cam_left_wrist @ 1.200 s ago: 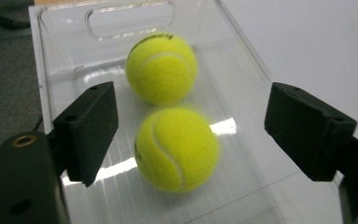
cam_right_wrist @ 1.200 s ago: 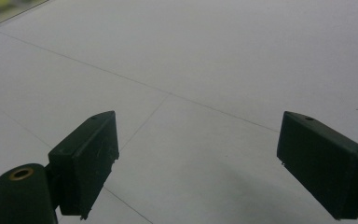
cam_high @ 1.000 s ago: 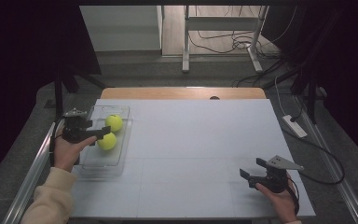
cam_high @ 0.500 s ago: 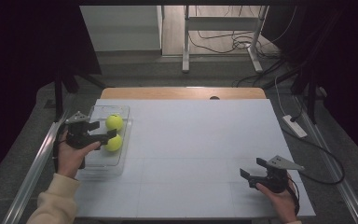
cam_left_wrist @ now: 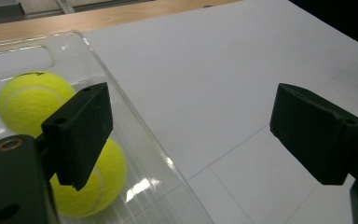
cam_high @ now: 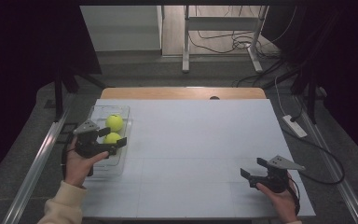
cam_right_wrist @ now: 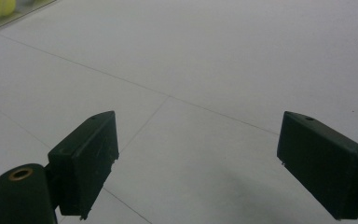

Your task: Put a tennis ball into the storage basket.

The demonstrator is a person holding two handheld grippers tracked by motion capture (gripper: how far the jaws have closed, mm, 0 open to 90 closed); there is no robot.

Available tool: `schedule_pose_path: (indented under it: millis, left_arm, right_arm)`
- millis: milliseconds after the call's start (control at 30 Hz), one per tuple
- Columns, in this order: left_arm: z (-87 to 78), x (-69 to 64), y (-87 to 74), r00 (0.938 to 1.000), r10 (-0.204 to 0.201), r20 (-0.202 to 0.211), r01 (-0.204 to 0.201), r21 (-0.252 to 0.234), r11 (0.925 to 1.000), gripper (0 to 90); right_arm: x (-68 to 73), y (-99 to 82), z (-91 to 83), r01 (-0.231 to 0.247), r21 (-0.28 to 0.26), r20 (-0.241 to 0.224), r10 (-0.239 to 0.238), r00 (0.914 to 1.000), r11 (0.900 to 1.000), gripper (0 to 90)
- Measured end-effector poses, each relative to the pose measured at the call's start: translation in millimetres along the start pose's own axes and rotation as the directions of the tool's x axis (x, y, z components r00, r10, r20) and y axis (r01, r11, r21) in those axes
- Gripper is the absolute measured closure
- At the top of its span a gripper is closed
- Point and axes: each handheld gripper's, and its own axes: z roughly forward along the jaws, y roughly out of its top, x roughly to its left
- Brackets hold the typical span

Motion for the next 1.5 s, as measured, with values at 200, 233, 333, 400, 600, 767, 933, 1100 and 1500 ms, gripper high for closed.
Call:
schedule_pose_path:
  millis: [200, 233, 333, 400, 600, 767, 933, 1100, 1500]
  left_arm:
    - [5.3, -13.4, -6.2, 0.9988, 0.030, 0.037, -0.030, -0.001, 0.9995, 14.1]
    - [5.3, -13.4, -6.2, 0.9988, 0.030, 0.037, -0.030, -0.001, 0.9995, 14.1]
    - [8.7, -18.9, -8.9, 0.9979, 0.037, 0.053, -0.037, 0.001, 0.9993, 14.1]
    - [10.7, -22.3, -10.4, 0.9970, 0.041, 0.065, -0.041, 0.001, 0.9991, 14.0]
    - [15.4, -32.1, -16.2, 0.9919, 0.078, 0.100, -0.078, 0.000, 0.9969, 13.7]
    - [17.2, -38.2, -21.7, 0.9872, 0.096, 0.127, -0.096, -0.010, 0.9954, 13.5]
    - [18.0, -43.2, -28.1, 0.9858, 0.103, 0.132, -0.103, -0.010, 0.9947, 13.4]
    - [17.2, -44.9, -32.1, 0.9850, 0.102, 0.139, -0.102, -0.008, 0.9947, 13.5]
    - [16.6, -44.9, -34.0, 0.9855, 0.103, 0.135, -0.103, -0.009, 0.9947, 13.6]
  right_arm:
    - [-0.7, 0.2, -0.8, -0.004, -0.001, 0.000, 0.004, 1.0000, 1.0000, 12.2]
    - [-0.7, 0.2, -0.8, -0.004, -0.001, 0.000, 0.004, 1.0000, 1.0000, 12.2]
    - [-1.2, 0.1, -1.0, -0.003, -0.002, 0.000, 0.003, 1.0000, 1.0000, 12.2]
    - [-1.3, 0.1, -1.1, -0.002, 0.000, 0.002, 0.002, 1.0000, 1.0000, 12.2]
    - [-1.3, 0.3, -1.4, -0.002, -0.004, 0.000, 0.002, 1.0000, 1.0000, 12.2]
    - [-1.5, 1.2, -2.6, 0.000, -0.009, -0.005, 0.000, 1.0000, 1.0000, 11.9]
    - [0.5, 5.0, -5.3, 0.009, -0.026, -0.017, -0.009, 0.9998, 0.9996, 11.7]
    - [1.8, 6.6, -5.9, 0.013, -0.028, -0.018, -0.014, 0.9997, 0.9995, 11.8]
    - [2.2, 8.0, -6.9, 0.016, -0.036, -0.020, -0.016, 0.9997, 0.9992, 11.8]
